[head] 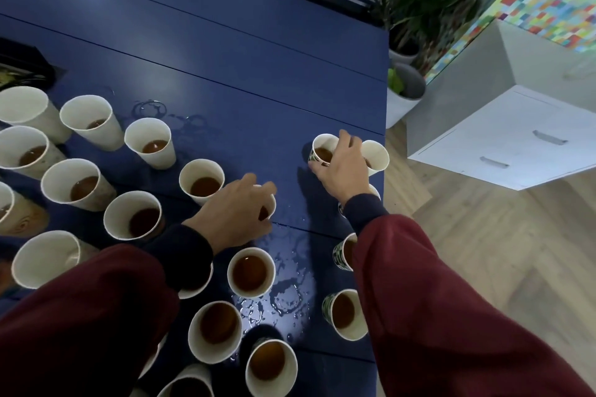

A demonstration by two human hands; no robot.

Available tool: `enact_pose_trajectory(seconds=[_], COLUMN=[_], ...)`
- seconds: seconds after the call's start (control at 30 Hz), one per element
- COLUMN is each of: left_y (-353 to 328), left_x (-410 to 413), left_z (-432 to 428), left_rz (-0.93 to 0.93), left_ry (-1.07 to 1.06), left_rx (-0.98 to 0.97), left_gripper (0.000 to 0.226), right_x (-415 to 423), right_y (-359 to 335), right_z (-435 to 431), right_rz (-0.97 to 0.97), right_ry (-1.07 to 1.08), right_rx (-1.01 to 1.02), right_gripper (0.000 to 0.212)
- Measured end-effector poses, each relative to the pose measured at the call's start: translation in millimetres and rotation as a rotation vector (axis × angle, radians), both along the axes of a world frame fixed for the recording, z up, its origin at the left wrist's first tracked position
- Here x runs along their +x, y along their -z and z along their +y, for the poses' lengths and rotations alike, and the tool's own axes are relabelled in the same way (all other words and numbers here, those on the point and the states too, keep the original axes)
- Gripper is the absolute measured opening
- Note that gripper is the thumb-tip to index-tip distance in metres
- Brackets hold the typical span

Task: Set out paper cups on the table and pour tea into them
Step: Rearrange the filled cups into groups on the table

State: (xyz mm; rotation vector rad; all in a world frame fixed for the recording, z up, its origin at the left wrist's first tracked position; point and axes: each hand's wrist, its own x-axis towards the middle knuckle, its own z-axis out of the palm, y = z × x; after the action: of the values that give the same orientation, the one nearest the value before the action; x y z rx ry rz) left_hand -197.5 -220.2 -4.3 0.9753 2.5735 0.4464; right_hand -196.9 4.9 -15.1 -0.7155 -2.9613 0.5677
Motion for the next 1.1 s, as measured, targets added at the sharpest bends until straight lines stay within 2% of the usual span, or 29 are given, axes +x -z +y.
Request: enact_pose_trajectory(seconds=[0.1,0.17,0.27,0.33,0.47,0.57,0.73,0.83,0.93,1.1], left_y=[-12,-25,-47,-59,-78,-83,-69,-51,-30,-14], left_x=[-6,-10,-10,-7,6,12,4,-9,-21,-28], left_z=[3,6,14,22,32,33,23,4,-22,-44], left_rz=[0.002,0.017,0.046,0.033,-0.034,-0.081,-0.175,-0.040,0.106,0.087], left_ry=[-0.079,-0.150,-0.219,-0.219,-0.167,-0.151,-0.252,-0.331,-0.344,-0.294], left_rx=[0.113,0.175,0.221,0.222,0.220,0.249,0.329,0.233,0.002,-0.181], left_gripper=[0.029,0.035,0.040,0.047,0.064,0.065,0.059,0.054,0.059,0.076], right_x=[30,52,79,87,94,97,91,84,77,68], right_y=[-16,-24,-33,-34,-34,-33,-30,-22,-11,0], right_z=[-16,-30,-55,-68,-78,-72,-62,-53,-44,-35], right_rz=[0.267,0.318,0.170,0.171,0.303,0.325,0.267,0.168,0.100,0.054], right_ry=[-0.074,-0.158,-0.256,-0.271,-0.181,-0.142,-0.166,-0.076,-0.004,0.080], right_rx=[-0.020,-0.157,-0.430,-0.519,-0.553,-0.529,-0.421,-0.357,-0.324,-0.270], right_gripper=[0.063,0.060,0.084,0.096,0.098,0.093,0.062,0.058,0.056,0.052])
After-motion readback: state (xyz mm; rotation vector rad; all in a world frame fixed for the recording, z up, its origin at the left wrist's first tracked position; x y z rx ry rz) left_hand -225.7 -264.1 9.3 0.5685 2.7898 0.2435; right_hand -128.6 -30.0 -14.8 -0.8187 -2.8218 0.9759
